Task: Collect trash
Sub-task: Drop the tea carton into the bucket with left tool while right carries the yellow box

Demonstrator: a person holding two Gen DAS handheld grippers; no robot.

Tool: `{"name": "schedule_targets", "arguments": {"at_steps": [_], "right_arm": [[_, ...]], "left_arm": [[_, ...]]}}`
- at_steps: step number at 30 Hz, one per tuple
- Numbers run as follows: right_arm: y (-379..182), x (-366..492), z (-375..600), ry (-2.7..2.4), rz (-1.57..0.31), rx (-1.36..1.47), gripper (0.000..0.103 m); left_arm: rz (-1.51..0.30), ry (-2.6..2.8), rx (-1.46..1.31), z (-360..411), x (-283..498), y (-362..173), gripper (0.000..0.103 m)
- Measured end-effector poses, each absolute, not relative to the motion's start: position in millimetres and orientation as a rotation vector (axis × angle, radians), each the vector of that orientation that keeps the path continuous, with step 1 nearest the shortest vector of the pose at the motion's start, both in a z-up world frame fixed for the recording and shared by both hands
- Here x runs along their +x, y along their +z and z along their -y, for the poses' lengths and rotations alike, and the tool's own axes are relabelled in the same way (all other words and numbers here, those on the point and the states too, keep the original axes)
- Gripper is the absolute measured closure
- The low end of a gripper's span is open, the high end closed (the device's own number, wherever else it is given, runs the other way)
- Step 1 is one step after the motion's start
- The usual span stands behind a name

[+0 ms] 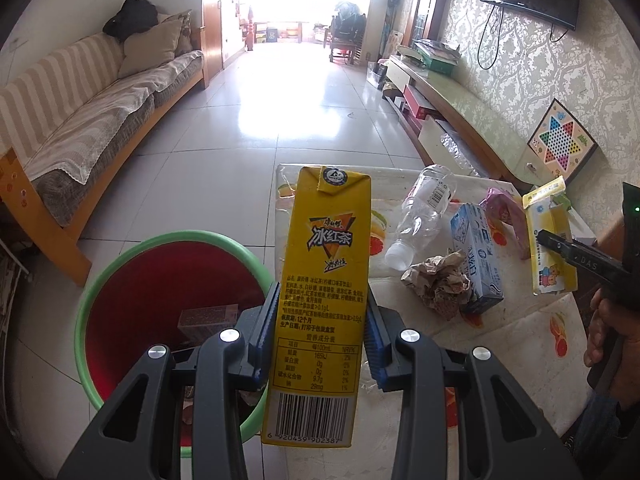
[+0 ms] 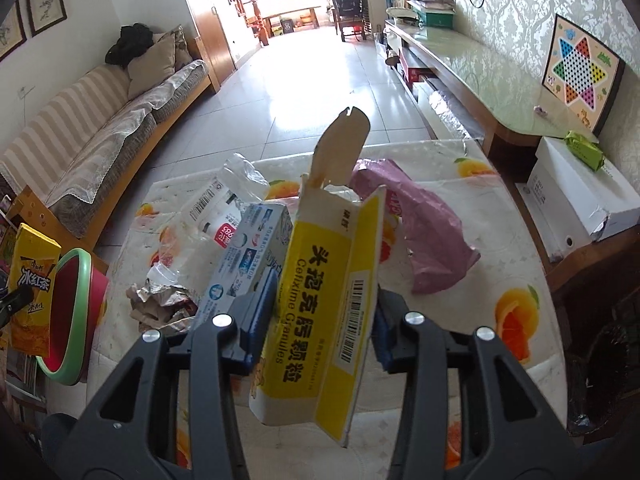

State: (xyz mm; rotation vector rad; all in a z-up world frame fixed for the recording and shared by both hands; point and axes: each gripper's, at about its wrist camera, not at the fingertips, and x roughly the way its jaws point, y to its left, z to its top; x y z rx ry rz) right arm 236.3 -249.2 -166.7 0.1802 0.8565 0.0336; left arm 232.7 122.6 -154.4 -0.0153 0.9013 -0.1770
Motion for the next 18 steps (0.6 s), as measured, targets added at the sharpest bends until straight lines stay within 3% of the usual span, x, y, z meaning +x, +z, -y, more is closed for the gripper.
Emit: {"name": "schedule_targets", "arguments": {"at_steps": [18], "right_arm": [[-115.9,198.4,170.6,0.228,-0.805,0.095,0.061]], "left_arm": [[-0.904,0.013,-0.128,-226.7,218.3,-162.0,0.068]]}}
